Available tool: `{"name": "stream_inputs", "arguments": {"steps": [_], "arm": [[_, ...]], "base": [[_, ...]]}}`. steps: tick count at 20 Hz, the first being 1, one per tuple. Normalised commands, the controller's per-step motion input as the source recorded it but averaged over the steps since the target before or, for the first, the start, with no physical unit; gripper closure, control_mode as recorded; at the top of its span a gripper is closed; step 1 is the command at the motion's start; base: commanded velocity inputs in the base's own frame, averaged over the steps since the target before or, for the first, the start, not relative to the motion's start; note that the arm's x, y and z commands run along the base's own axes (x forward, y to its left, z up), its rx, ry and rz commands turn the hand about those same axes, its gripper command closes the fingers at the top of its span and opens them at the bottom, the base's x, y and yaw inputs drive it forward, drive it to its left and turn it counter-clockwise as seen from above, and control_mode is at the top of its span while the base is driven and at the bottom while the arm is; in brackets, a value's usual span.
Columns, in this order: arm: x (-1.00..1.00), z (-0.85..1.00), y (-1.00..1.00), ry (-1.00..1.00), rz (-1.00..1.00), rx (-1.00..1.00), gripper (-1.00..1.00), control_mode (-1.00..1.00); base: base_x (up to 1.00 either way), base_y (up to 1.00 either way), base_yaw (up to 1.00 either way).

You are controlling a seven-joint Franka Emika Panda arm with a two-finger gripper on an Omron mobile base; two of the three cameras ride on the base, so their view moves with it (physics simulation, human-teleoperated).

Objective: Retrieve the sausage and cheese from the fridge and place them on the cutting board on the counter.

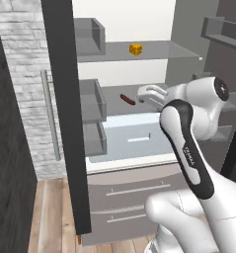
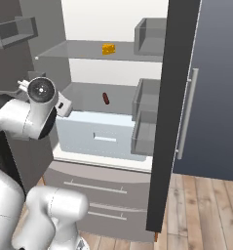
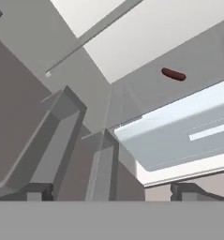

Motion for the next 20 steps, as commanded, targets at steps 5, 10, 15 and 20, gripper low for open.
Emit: {"name": "stream_inputs", "arguments": {"steps": [5,10,15,20], "arm": [[-0.10,0.12,-0.41,0.00,-0.09,-0.01,-1.00,-1.00],[-0.01,0.29,-0.37,0.00,-0.02,-0.17,-1.00,-1.00],[-0.09,0.09,-0.37,0.00,-0.03,-0.35,-1.00,-1.00],[-0.03,0.20,-0.09,-0.03,0.00,-0.27,-1.00,-1.00]], "base": [[0.00,0.00,0.00],[0.00,0.00,0.00],[0.00,0.00,0.00],[0.00,0.00,0.00]]}}
